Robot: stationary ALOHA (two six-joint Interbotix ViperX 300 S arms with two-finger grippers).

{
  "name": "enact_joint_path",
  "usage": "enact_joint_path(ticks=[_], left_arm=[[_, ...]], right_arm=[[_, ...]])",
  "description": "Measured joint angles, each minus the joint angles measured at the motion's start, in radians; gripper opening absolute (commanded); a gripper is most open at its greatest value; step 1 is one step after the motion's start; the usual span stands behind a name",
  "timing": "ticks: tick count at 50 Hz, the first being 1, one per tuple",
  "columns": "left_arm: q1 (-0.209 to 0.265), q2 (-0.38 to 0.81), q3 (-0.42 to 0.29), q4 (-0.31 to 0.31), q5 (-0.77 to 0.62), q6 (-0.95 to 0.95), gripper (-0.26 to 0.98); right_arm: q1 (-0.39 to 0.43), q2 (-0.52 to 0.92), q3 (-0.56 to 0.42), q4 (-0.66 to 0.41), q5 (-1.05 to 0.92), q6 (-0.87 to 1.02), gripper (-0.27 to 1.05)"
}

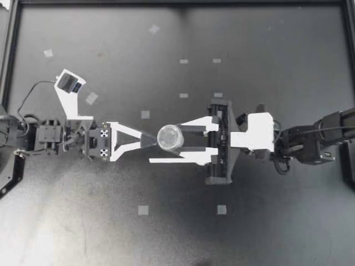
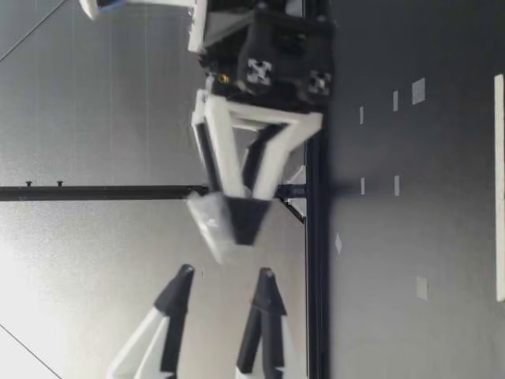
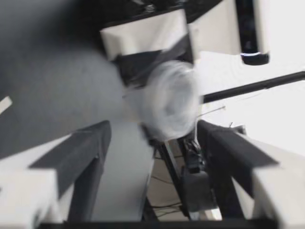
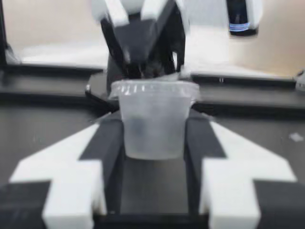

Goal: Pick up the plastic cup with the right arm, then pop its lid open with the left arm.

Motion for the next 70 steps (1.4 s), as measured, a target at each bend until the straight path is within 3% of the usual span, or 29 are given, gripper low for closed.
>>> enact_joint_path(ticks=[29, 35, 49, 59, 70], left_arm=[[0.002, -0.003, -0.029, 0.035, -0.078, 0.075, 0.64], [0.002, -0.003, -0.011, 0.035, -0.078, 0.204, 0.64], [0.002, -0.011, 0.002, 0.037, 0.026, 0.73, 0.64], [0.002, -0.011, 0.002, 0.035, 0.078, 1.051, 0.64], [0.002, -0.011, 0.002, 0.034, 0.081, 1.129, 0.64]], right_arm=[[0.0, 0.063, 0.012, -0.009, 0.193, 0.123, 0.36], [0.0, 0.023, 0.044, -0.012, 0.196, 0.126, 0.36], [0.009, -0.161, 0.091, -0.029, 0.201, 0.186, 0.36], [0.018, -0.202, 0.094, -0.057, 0.199, 0.227, 0.36], [0.018, -0.166, 0.091, -0.058, 0.19, 0.252, 0.36]])
